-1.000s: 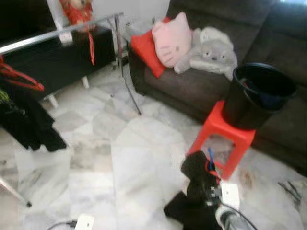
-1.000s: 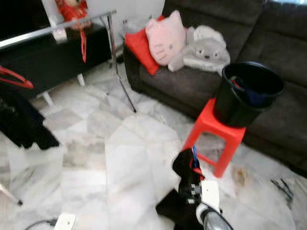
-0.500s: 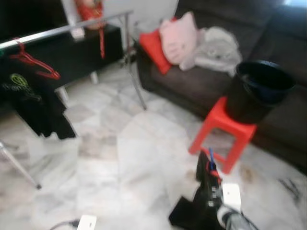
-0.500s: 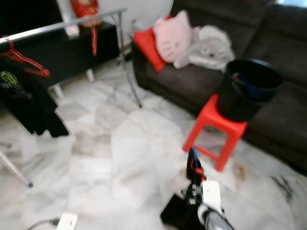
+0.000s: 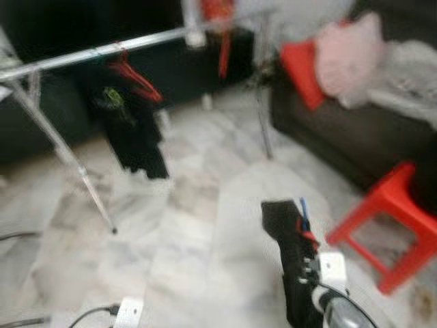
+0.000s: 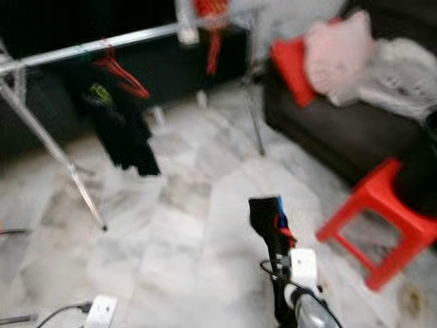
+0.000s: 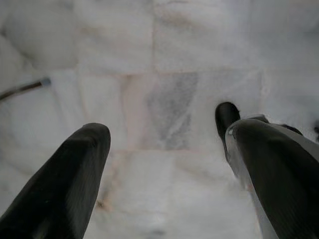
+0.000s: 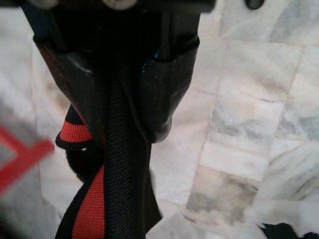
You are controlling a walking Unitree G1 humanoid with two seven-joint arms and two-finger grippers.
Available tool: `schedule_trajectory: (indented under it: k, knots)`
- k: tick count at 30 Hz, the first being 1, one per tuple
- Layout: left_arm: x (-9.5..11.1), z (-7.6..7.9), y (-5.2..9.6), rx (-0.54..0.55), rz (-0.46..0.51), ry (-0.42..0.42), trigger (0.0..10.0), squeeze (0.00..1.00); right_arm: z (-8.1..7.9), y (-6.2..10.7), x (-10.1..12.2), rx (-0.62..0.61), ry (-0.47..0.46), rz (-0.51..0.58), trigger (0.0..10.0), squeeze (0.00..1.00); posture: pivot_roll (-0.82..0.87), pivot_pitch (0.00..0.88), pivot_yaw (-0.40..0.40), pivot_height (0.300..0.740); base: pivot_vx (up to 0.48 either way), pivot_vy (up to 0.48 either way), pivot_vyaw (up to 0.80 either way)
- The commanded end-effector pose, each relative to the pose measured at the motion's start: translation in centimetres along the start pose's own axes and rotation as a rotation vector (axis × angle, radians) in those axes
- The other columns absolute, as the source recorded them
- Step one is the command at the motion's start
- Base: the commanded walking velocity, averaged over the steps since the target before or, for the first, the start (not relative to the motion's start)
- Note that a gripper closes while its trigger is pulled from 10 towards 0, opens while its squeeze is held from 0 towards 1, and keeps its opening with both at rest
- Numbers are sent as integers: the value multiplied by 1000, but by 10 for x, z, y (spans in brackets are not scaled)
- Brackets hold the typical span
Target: Hang hanger
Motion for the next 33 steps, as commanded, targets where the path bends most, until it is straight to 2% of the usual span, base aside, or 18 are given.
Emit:
schedule_trajectory:
  k: [1, 7, 15, 27, 28, 33]
  knots:
    - [-9, -6, 1, 19, -36, 6, 10000, 0, -12, -7, 21, 40, 3, 77, 10000, 0, -171, 0, -24, 740, 0, 0, 800]
    - [-7, -7, 0, 26, -33, 22, 10000, 0, -15, -11, 32, 64, 21, 98, 10000, 0, -158, 0, -37, 740, 0, 0, 800]
    - [-6, -10, 0, 41, -35, 37, 10000, 0, -14, -13, 36, 73, 24, 98, 10000, 0, -138, 0, -52, 740, 0, 0, 730]
    - [-6, -16, 0, 63, -27, 53, 10000, 0, -5, -13, 44, 64, 31, 106, 10000, 0, -137, 0, -53, 740, 0, 0, 0]
    - [-7, -18, 0, 71, -29, 59, 10000, 0, -3, -12, 40, 69, 43, 90, 10000, 0, -115, 0, -82, 740, 0, 0, 0]
    - [-8, -25, 1, 100, -33, 95, 10000, 0, -2, -10, 33, 96, 85, 46, 10000, 0, -113, 0, -83, 740, 0, 0, 0]
Point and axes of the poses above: a point about 5 cm out from each wrist's last joint towards the gripper, its own y axis pointing back from the gripper into the wrist, its own x axis along the axis of the wrist's last joint, z = x × y, the point moved 4 cm from there along -y, pointing out of the wrist towards the gripper, and after that the axes turned 7 degrees about -y, right-handed, at the moved point
